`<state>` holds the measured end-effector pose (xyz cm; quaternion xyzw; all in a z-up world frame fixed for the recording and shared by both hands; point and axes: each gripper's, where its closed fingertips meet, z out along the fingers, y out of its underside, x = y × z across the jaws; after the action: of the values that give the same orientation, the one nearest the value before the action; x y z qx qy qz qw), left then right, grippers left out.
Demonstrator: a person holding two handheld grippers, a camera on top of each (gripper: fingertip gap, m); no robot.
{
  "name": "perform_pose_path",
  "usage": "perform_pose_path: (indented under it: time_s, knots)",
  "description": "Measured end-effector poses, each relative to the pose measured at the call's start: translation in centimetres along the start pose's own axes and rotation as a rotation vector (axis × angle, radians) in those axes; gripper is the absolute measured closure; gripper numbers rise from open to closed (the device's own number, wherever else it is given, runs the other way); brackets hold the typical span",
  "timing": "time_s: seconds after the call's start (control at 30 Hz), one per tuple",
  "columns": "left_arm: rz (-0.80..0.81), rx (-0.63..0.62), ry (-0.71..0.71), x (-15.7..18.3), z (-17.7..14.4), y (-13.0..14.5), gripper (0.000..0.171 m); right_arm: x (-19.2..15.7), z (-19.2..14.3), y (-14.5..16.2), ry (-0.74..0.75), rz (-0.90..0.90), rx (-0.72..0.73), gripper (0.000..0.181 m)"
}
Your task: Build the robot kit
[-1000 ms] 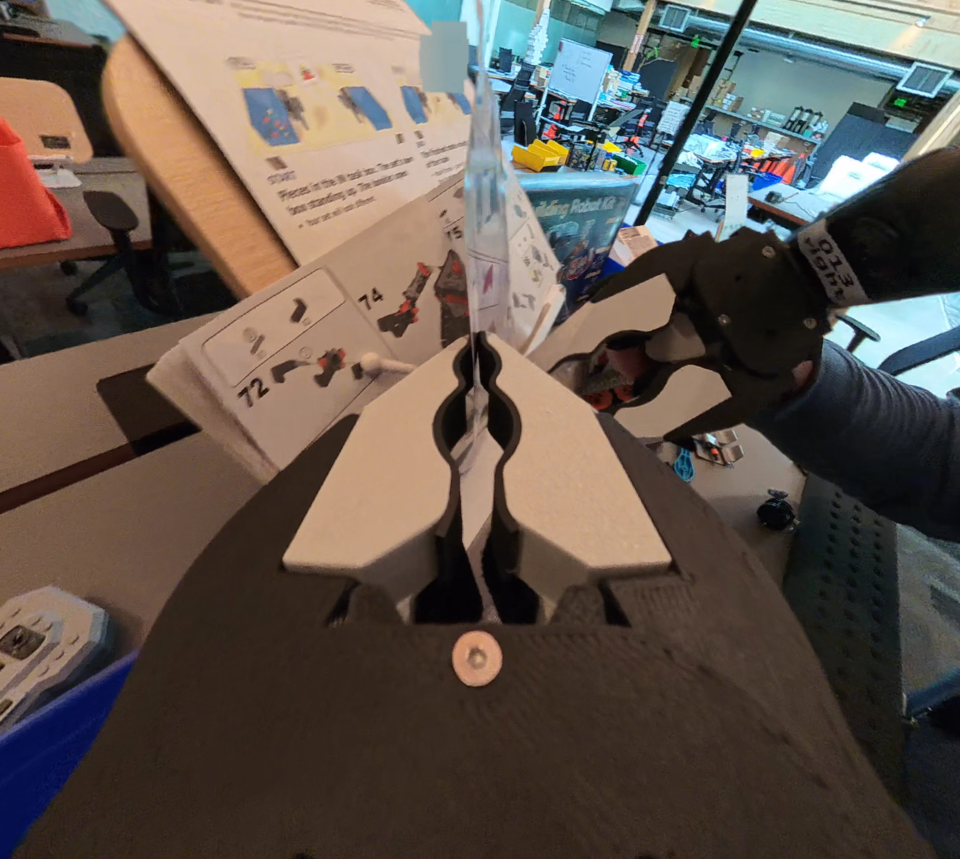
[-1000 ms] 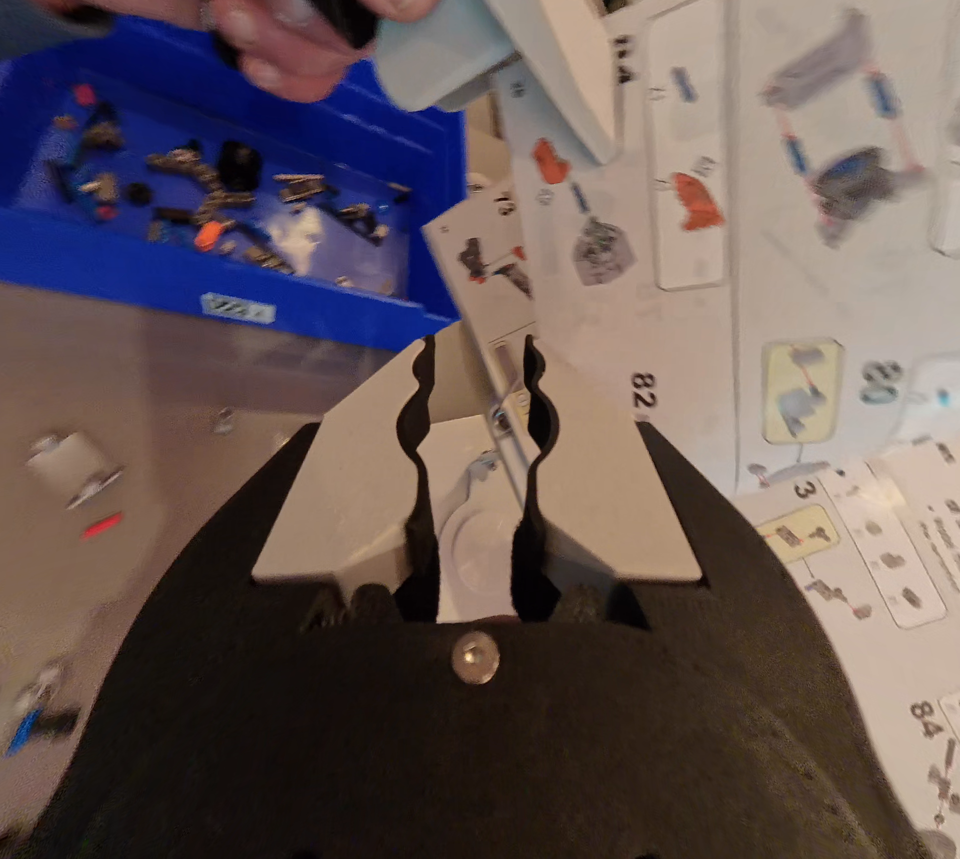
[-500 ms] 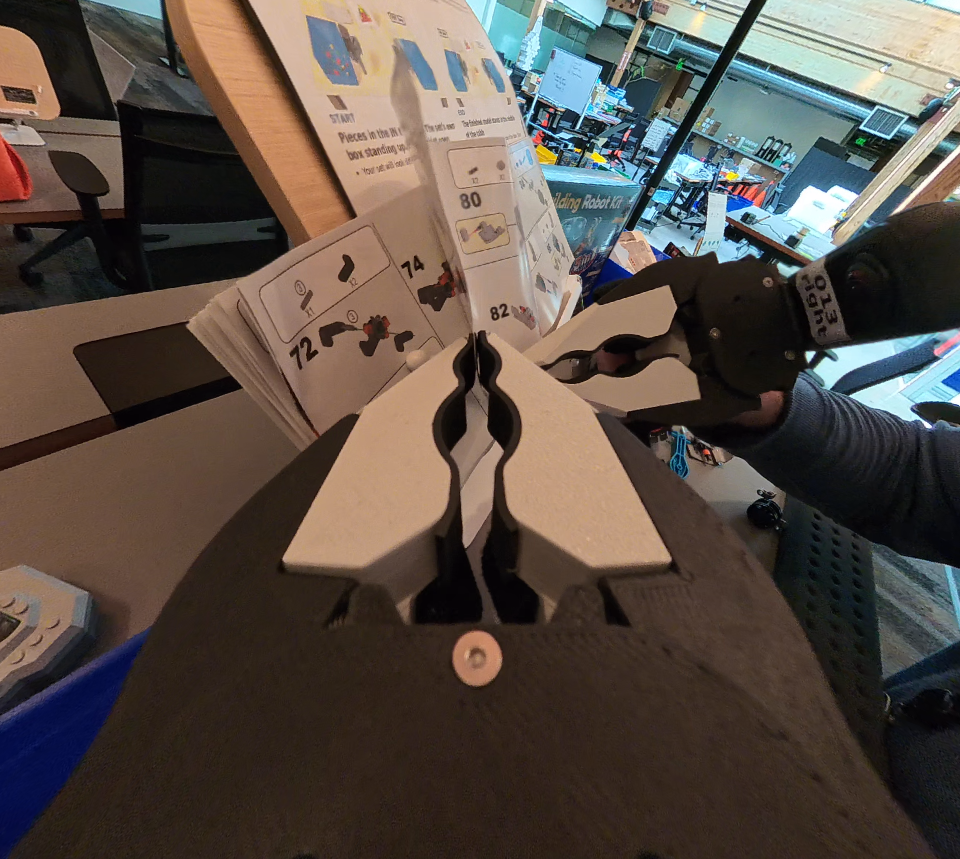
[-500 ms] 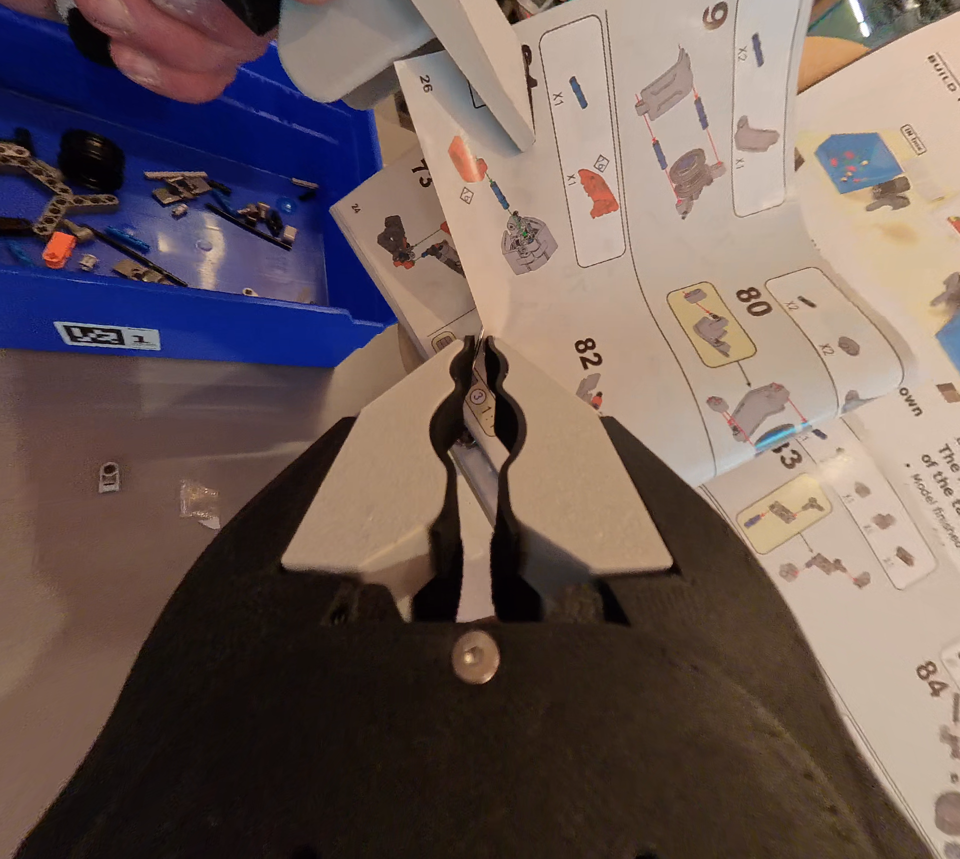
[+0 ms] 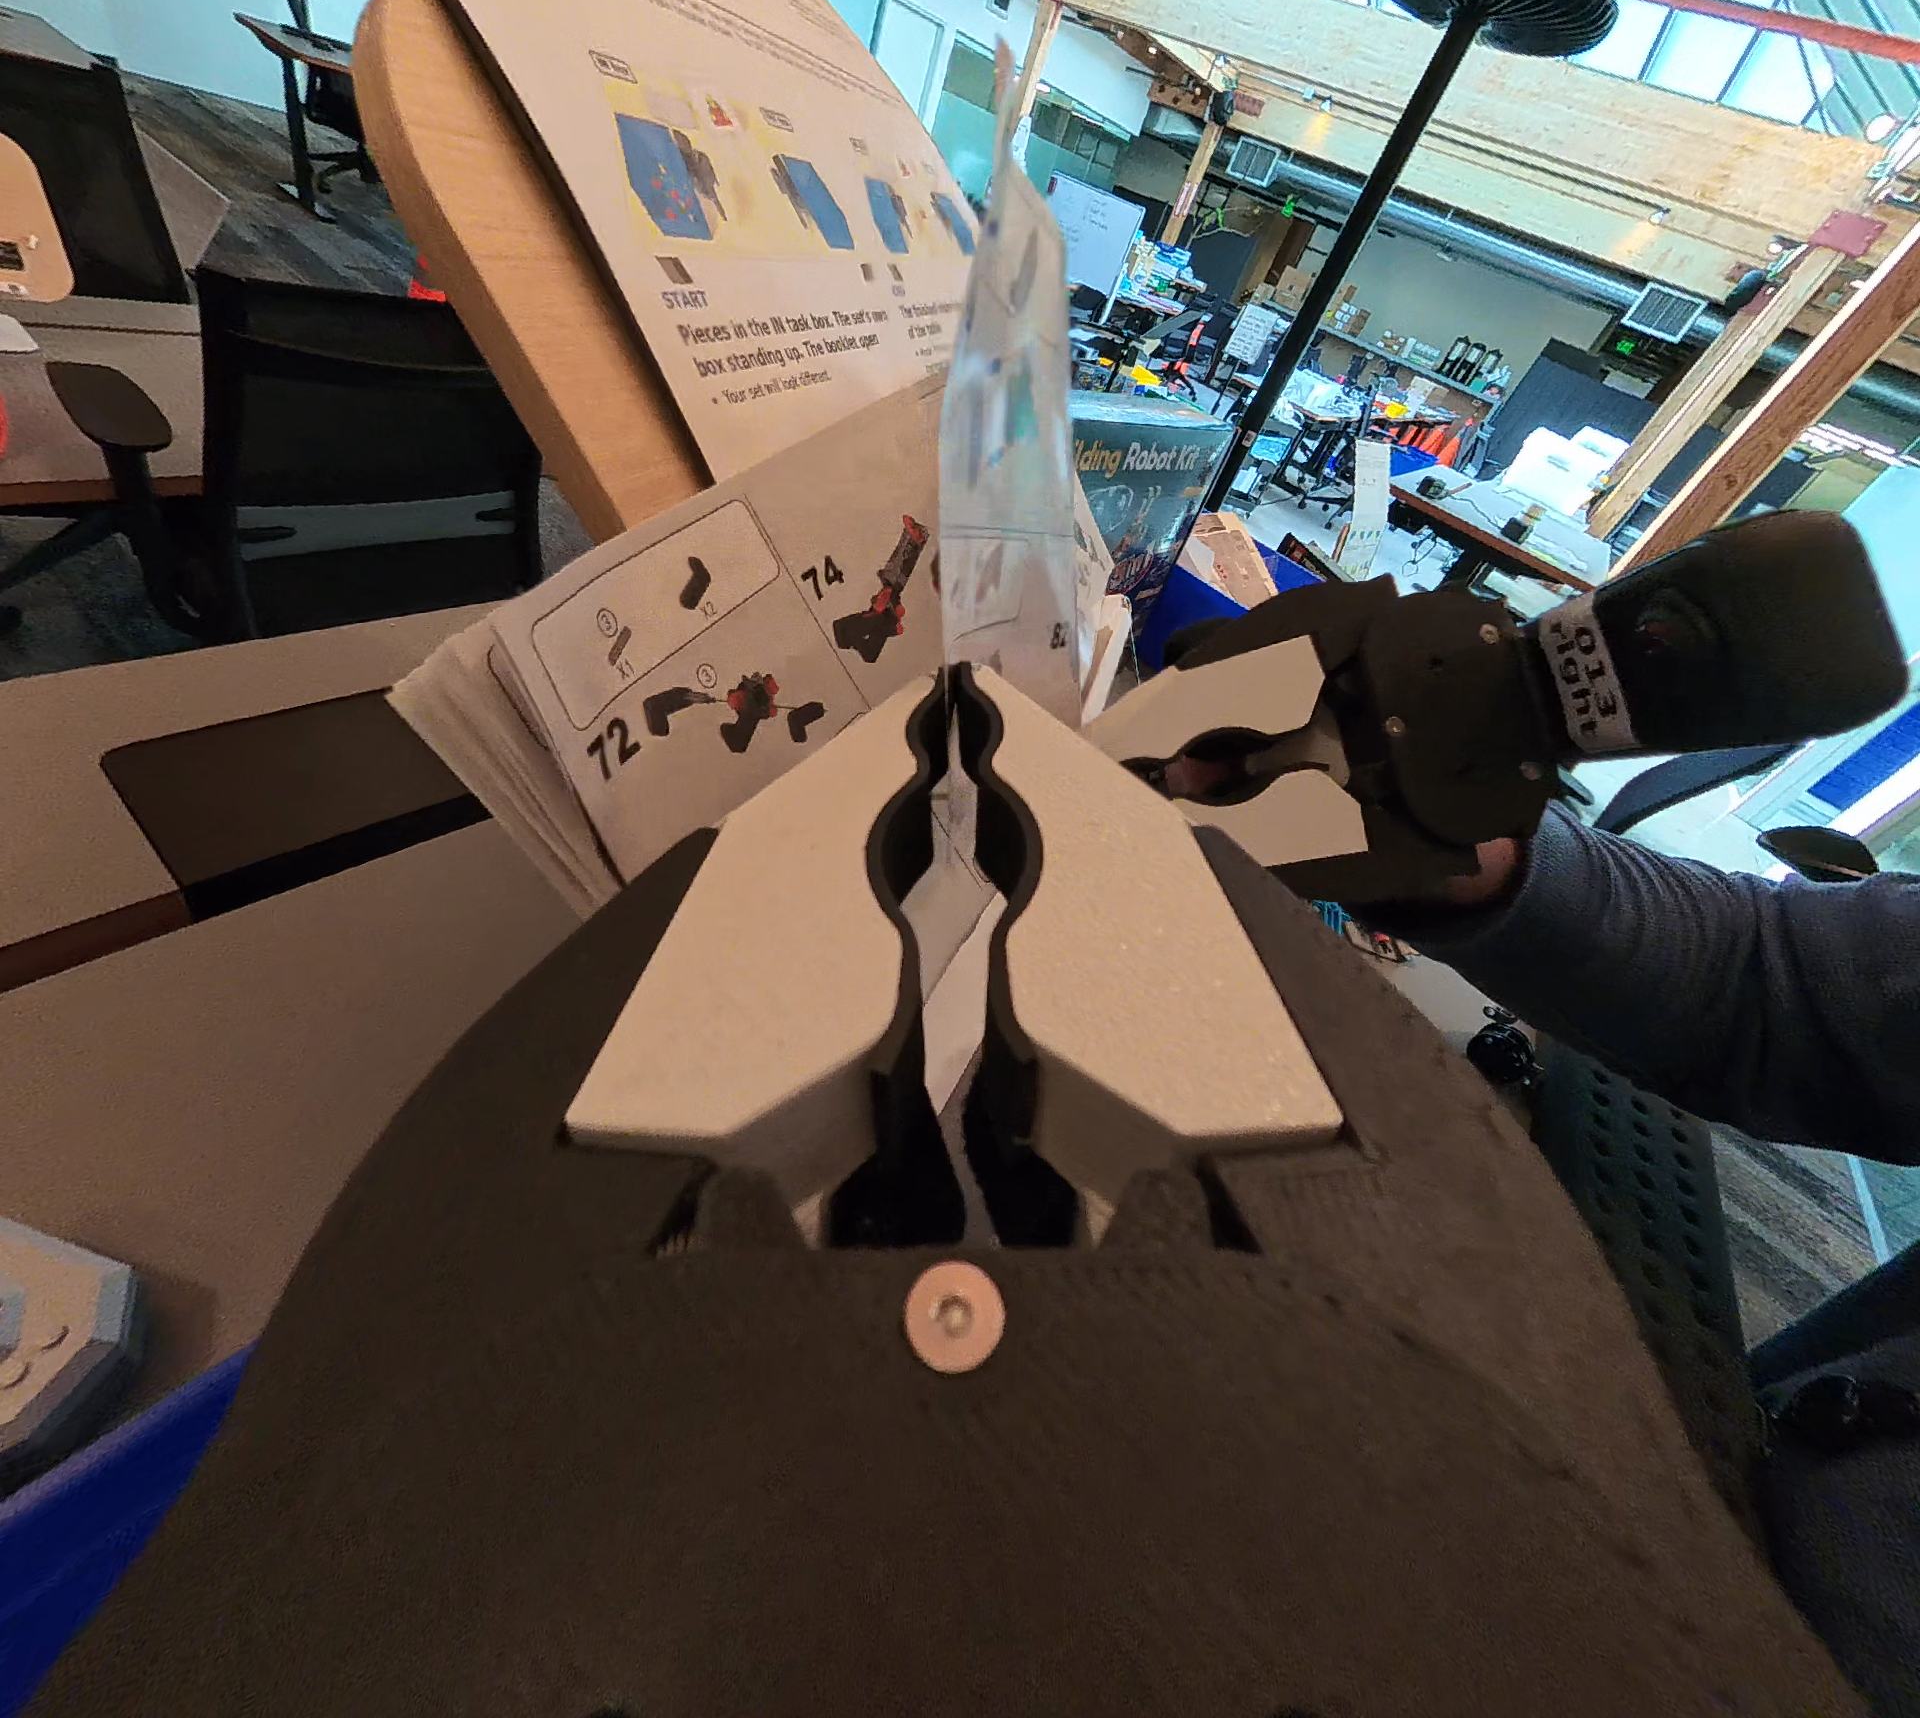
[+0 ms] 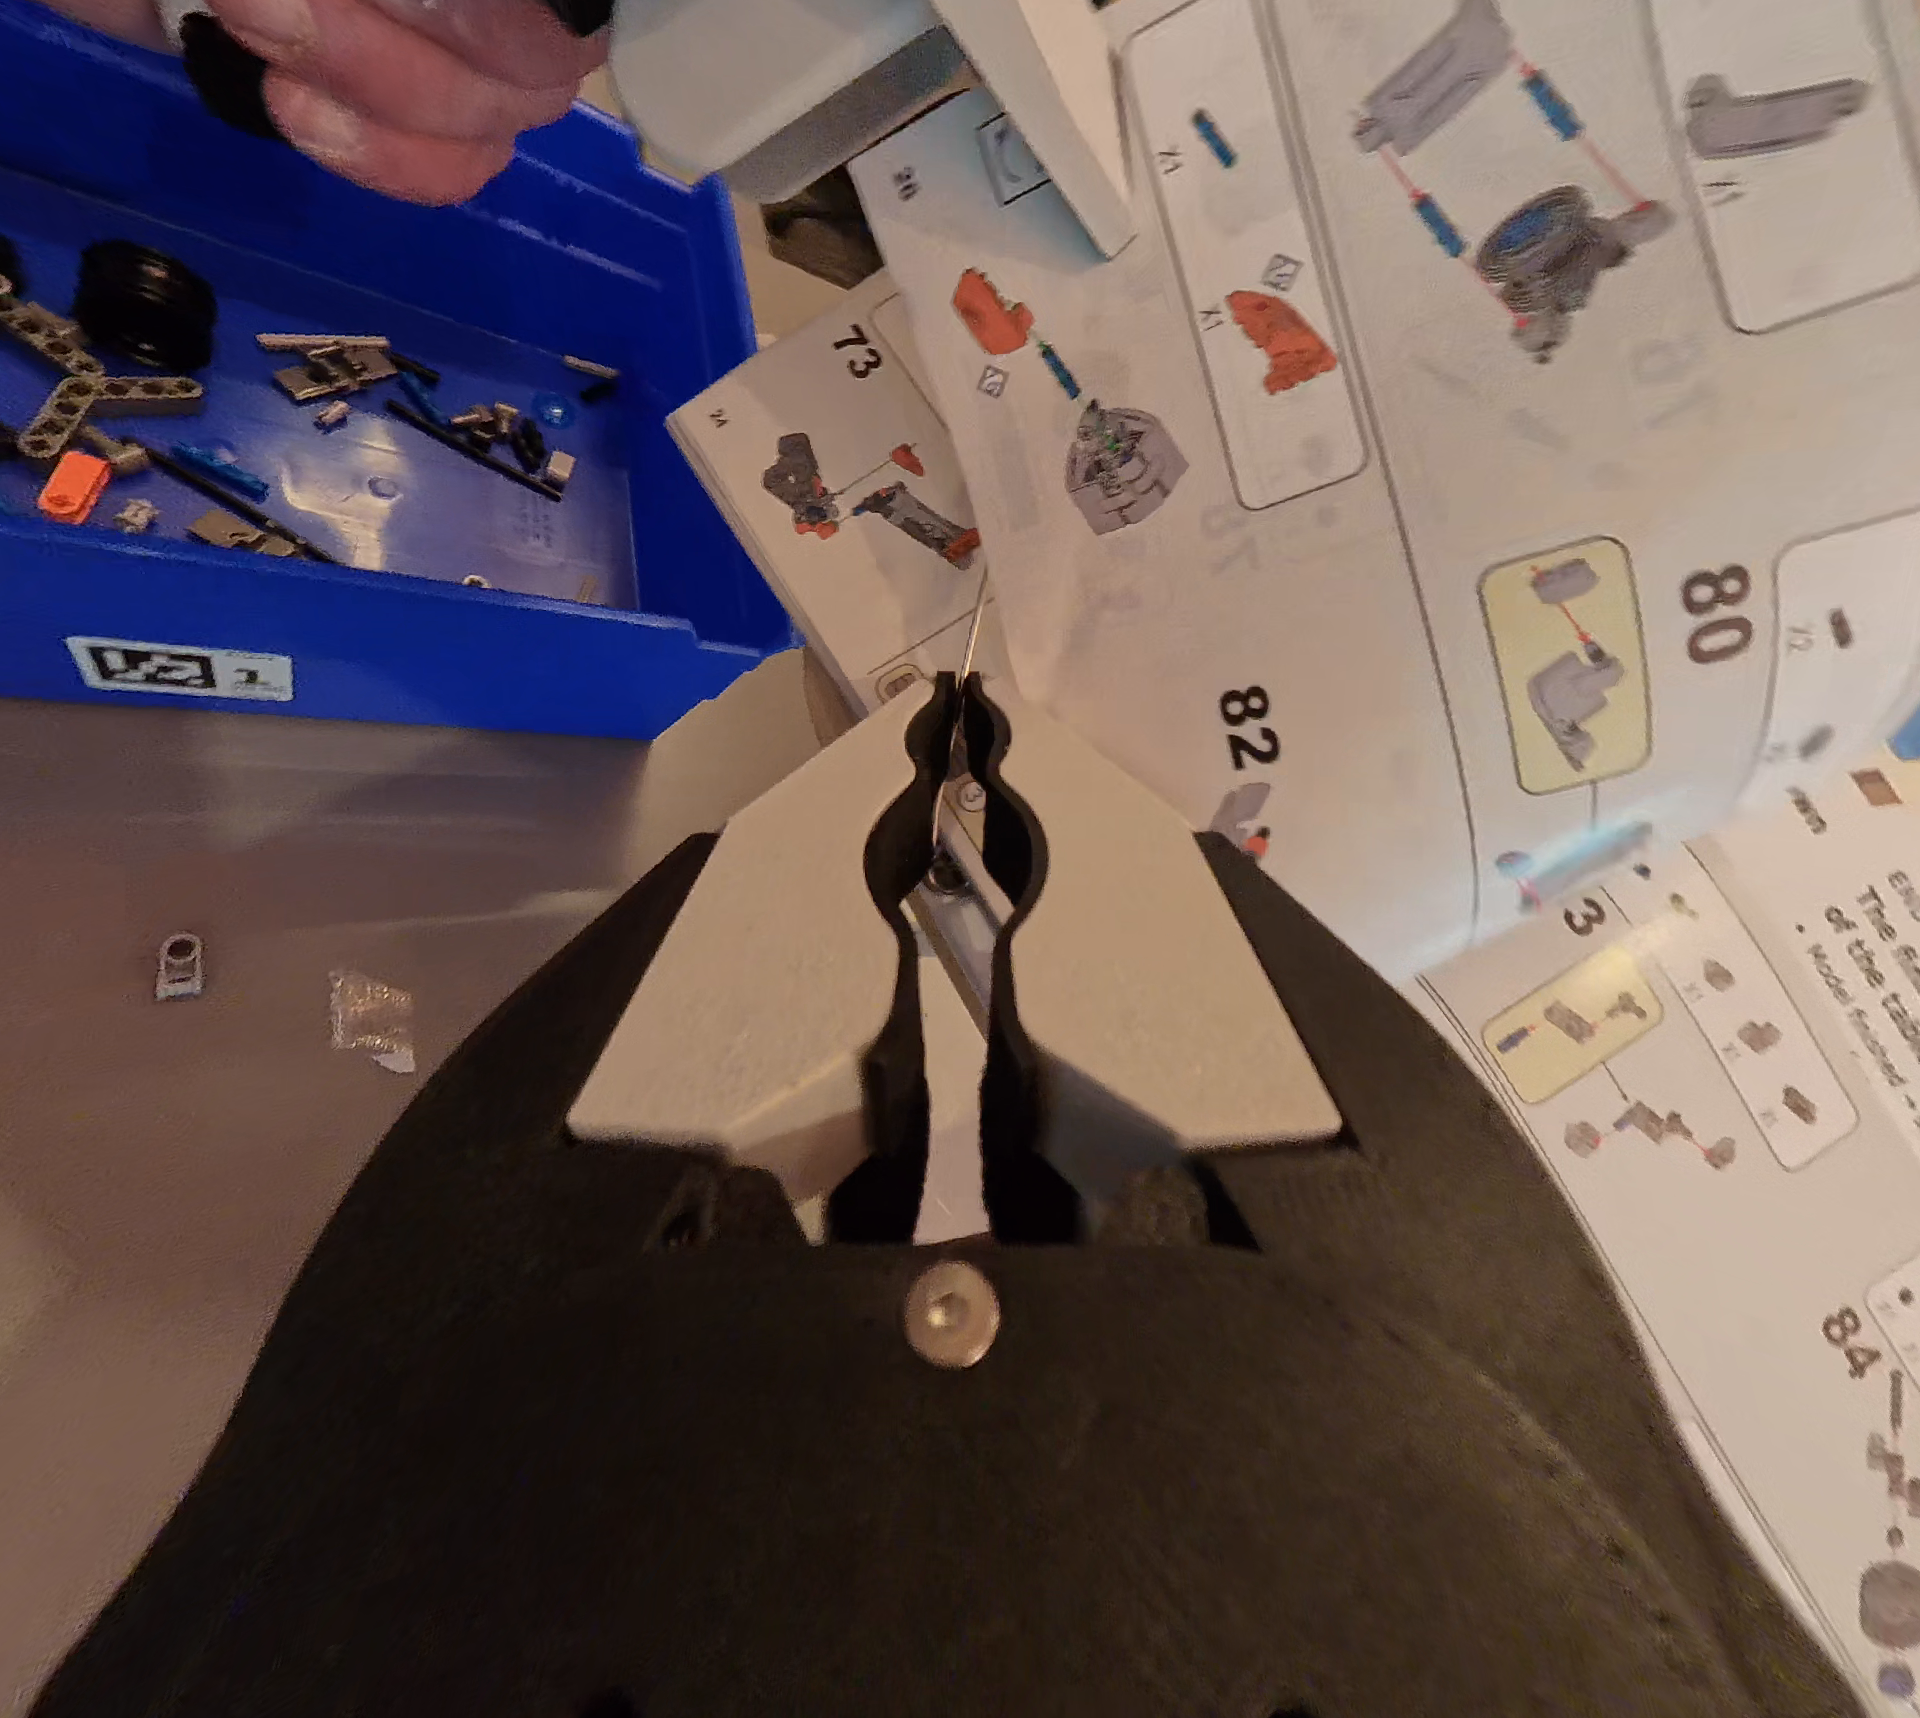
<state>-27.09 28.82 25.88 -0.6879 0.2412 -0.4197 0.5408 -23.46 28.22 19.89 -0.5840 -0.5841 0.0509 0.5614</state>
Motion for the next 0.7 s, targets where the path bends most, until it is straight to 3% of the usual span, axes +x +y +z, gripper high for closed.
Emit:
perform_pose_path:
  time_s: [0.2,0.37,0.7]
  knots:
    - [0.004,0.002,-0.030,-0.8,-0.2,-0.2,0.171,-1.3,-0.1,0.1,-0.094,-0.099,0.014,0.181]
    - [0.006,-0.040,-0.099,-2.3,0.1,1.4,0.171,-1.5,-0.5,0.0,-0.132,-0.154,0.105,0.181]
    - [-0.047,-0.051,-0.127,-3.1,-0.5,3.5,0.171,-0.5,-0.8,-0.3,-0.129,0.001,0.195,0.181]
